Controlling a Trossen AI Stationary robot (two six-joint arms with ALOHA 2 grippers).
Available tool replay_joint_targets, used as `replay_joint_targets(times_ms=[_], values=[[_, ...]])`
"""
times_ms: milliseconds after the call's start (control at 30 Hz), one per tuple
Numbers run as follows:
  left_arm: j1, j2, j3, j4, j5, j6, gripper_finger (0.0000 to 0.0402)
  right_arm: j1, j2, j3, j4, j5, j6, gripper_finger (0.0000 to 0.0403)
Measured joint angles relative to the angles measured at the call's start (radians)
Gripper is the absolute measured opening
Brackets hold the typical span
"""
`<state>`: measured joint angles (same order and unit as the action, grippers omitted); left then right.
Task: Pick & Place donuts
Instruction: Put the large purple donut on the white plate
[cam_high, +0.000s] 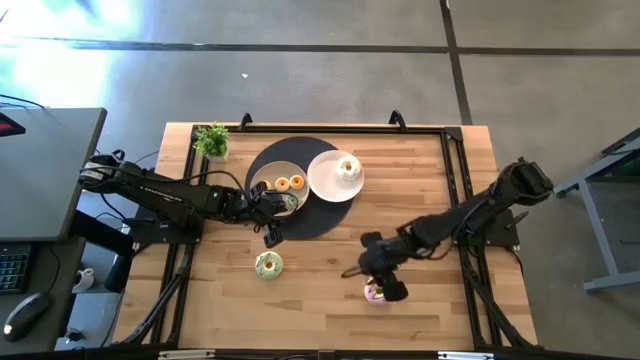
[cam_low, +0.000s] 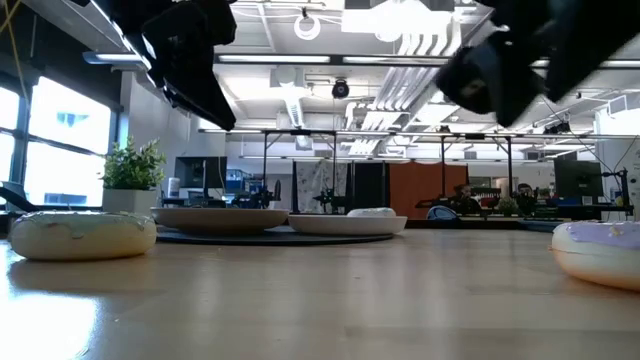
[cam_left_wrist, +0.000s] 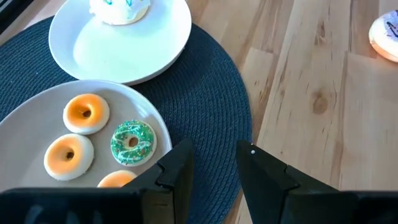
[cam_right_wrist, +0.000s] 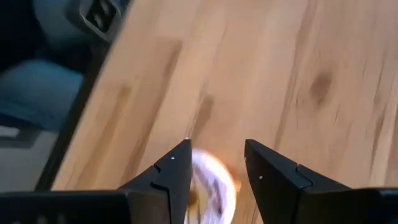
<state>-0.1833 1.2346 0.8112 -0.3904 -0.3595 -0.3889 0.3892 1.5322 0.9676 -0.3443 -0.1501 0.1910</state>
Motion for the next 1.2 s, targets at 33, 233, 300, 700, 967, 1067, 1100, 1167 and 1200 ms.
replay_joint_targets(times_ms=[33, 233, 300, 700, 967, 1067, 1100, 1167, 1200], values=[[0.000, 0.000, 0.000, 0.000, 0.000, 0.000, 0.0120, 0.023, 0.000, 0.000, -0.026, 0.022, 0.023, 0.0147], [0.000, 0.000, 0.000, 0.003, 0.000, -0.012, 0.0120, 0.124, 0.000, -0.001, -0.108, 0.120, 0.101, 0.0162], [0.000, 0.000, 0.000, 0.011, 0.000, -0.012, 0.0120, 0.138, 0.003, -0.001, -0.121, 0.147, 0.126, 0.0166], [0.000, 0.000, 0.000, 0.051, 0.035, -0.012, 0.0120, 0.145, 0.140, -0.002, -0.145, 0.154, 0.149, 0.0175], [0.000, 0.000, 0.000, 0.050, 0.047, -0.012, 0.0120, 0.124, 0.196, -0.002, -0.142, 0.152, 0.181, 0.0159], [0.000, 0.000, 0.000, 0.039, 0.152, -0.003, 0.0120, 0.110, 0.196, -0.002, -0.141, 0.121, 0.194, 0.0128], [0.000, 0.000, 0.000, 0.030, 0.203, 0.000, 0.0120, 0.106, 0.196, -0.002, -0.141, 0.110, 0.194, 0.0113], [0.000, 0.000, 0.000, -0.005, 0.303, -0.006, 0.0120, 0.099, 0.196, -0.002, -0.141, 0.093, 0.194, 0.0078], [0.000, 0.000, 0.000, -0.026, 0.345, -0.014, 0.0120, 0.094, 0.196, -0.002, -0.142, 0.087, 0.187, 0.0058]])
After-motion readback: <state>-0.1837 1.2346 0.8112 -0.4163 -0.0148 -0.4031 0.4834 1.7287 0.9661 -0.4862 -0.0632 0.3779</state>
